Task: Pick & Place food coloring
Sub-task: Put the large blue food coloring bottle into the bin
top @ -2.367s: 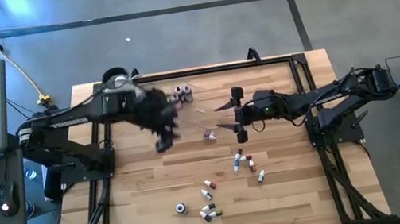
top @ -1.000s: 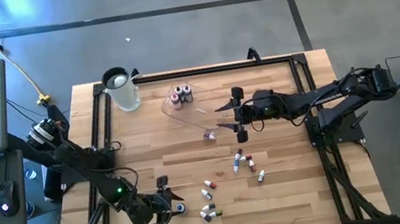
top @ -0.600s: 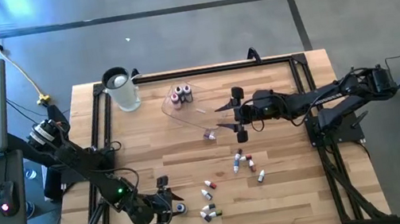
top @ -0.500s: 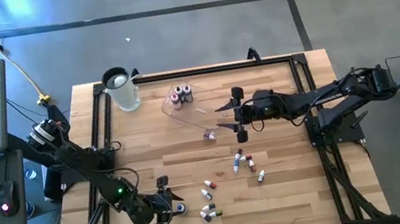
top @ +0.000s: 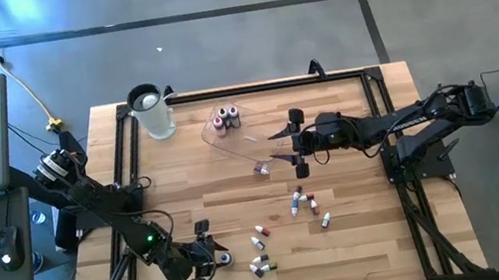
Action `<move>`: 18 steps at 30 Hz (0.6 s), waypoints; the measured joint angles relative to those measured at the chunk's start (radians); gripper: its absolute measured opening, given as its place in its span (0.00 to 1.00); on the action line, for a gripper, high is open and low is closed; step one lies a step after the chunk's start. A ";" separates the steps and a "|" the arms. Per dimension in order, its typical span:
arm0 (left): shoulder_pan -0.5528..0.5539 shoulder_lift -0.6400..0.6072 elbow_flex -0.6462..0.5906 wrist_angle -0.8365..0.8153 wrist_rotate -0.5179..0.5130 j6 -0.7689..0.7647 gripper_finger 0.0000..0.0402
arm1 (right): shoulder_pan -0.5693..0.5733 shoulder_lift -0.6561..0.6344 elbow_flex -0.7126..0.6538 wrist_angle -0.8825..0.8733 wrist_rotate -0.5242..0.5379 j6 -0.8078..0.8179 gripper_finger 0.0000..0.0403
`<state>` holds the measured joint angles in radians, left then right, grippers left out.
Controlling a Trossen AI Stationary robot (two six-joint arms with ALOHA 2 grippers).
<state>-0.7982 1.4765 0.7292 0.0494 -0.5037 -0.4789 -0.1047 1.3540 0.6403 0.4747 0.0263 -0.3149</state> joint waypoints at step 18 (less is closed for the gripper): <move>0.064 -0.004 0.043 0.002 -0.266 0.198 0.27 | 0.000 0.000 0.000 0.012 0.000 -0.007 0.55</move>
<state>-0.7342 1.4723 0.7720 0.0515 -0.7700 -0.2808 -0.1051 1.3544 0.6403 0.4872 0.0261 -0.3222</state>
